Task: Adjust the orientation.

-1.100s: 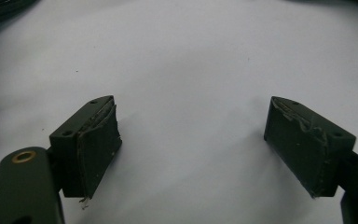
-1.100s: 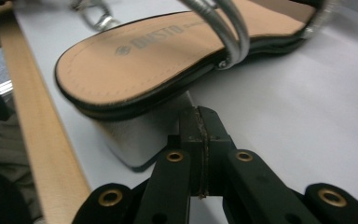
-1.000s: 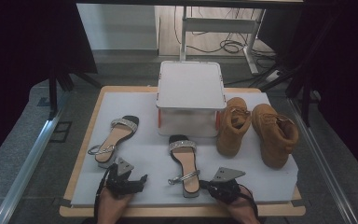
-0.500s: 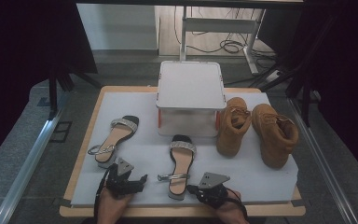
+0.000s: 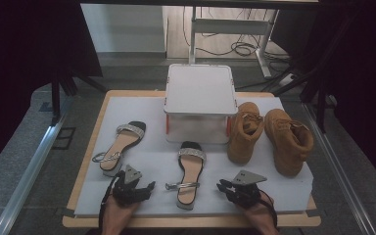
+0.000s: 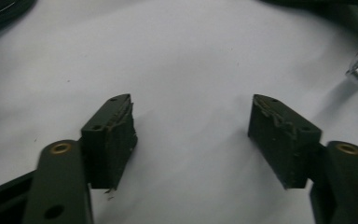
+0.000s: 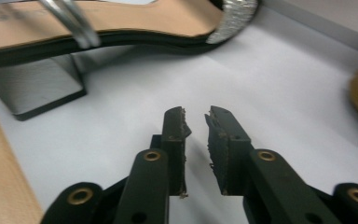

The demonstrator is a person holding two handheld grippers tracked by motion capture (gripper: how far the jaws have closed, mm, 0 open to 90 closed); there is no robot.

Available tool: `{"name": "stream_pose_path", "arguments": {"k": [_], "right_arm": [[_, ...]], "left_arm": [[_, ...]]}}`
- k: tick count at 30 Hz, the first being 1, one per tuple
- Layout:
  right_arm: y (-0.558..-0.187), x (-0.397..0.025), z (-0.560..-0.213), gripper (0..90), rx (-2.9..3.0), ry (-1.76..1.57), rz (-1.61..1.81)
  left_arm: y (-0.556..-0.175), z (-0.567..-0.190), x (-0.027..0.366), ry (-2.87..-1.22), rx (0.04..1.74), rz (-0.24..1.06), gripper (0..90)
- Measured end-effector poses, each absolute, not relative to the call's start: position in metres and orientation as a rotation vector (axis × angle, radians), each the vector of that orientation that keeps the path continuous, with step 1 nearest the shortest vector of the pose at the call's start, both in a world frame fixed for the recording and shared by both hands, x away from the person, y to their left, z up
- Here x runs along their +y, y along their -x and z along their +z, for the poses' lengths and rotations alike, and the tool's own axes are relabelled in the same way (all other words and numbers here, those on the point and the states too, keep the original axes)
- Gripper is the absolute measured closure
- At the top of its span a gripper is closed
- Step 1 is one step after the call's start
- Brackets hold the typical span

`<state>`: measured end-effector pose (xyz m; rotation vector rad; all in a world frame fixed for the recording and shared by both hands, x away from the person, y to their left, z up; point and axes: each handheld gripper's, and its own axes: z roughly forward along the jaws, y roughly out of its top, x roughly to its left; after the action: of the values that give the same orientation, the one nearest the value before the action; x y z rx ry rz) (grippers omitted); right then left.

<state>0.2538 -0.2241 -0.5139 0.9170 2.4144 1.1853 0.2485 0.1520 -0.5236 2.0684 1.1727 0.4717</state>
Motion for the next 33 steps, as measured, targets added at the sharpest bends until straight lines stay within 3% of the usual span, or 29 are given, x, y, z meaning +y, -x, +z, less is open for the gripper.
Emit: {"name": "stream_pose_path", "arguments": {"k": [11,21,29,32,33], "right_arm": [[-0.259,-0.241,-0.516,61.4,2.374,-0.978,1.138],[-0.269,-0.274,-0.516,38.9,2.294,-1.106,1.058],[-0.275,-0.284,-0.518,28.3,2.263,-1.174,1.033],[-0.279,-0.290,-0.520,21.3,2.248,-1.223,1.016],[-0.281,-0.294,-0.520,13.6,2.239,-1.252,1.018]], "left_arm": [[-0.270,-0.515,0.142,-2.046,1.144,0.402,59.6],[-0.303,-0.512,0.121,-2.074,1.132,0.380,82.0],[-0.316,-0.511,0.111,-2.105,1.099,0.371,87.1],[-0.322,-0.512,0.107,-2.118,1.083,0.365,88.2],[-0.326,-0.512,0.103,-2.124,1.081,0.361,88.7]]}}
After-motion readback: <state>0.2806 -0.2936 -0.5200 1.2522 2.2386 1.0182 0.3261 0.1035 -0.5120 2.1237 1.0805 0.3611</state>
